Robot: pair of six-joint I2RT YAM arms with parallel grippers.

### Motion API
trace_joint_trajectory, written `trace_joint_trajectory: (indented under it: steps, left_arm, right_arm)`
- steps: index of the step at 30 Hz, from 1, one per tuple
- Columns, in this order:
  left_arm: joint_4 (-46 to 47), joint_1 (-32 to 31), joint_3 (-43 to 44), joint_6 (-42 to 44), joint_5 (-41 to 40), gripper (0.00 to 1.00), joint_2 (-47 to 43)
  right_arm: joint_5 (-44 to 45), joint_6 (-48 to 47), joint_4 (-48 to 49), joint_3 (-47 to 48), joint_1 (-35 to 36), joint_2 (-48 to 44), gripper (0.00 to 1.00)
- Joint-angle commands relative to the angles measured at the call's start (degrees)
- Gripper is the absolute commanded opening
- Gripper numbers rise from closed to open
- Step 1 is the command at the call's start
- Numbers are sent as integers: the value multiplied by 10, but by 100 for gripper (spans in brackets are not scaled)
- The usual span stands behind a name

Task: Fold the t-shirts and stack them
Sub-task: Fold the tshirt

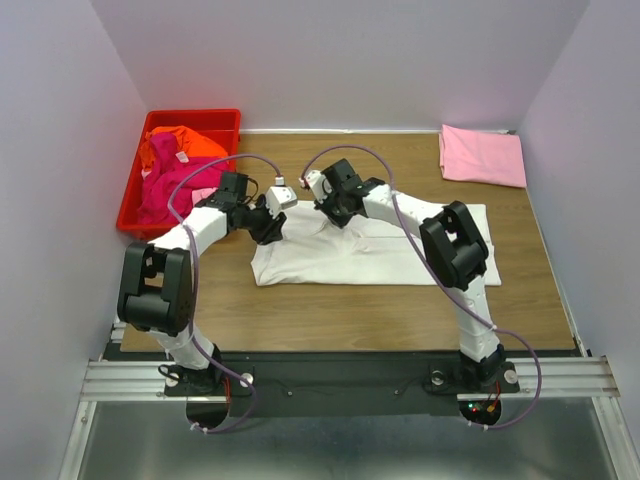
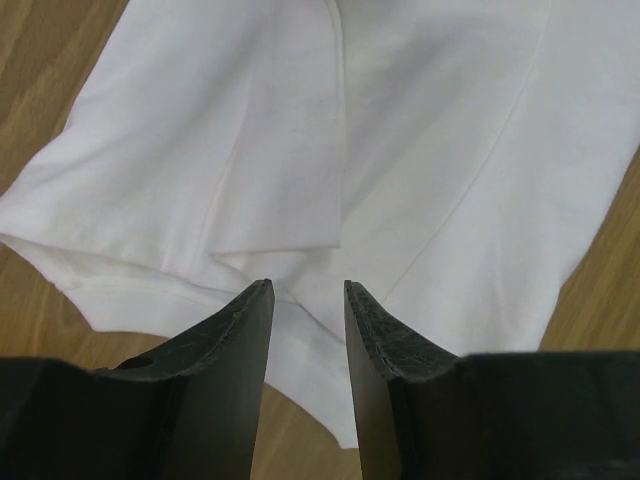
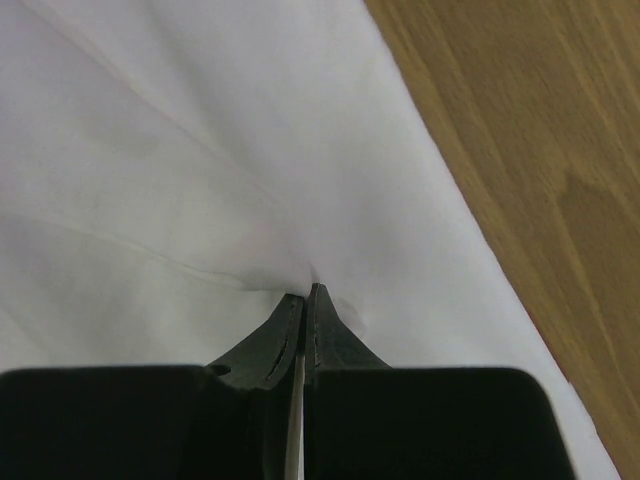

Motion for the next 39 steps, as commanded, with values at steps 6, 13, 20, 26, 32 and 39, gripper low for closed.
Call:
trace_joint_trajectory:
  steps: [6,13,20,26,32,39]
  left_arm:
    - [42,-13,21,77,39,49,17]
    - [42,-16,27,129,59,50,28]
    - [27,-29,44,159,55,50,54]
    - [24,-34,61,166,50,48,81]
    - [22,-35,80,158,50,33,102]
    - [23,-34,100,151,47,10,106]
  right_arm:
    - [-30,32,7,25,-16,-7,1]
    - [-36,35,6,29,-18,-5,1]
    - [-41,44,3,30,-23,-6,1]
    - [-46,45,1,30,-26,-6,1]
    - [-50,46,-1,29,-29,-7,1]
    - [-53,46,-2,26,-31,-10,1]
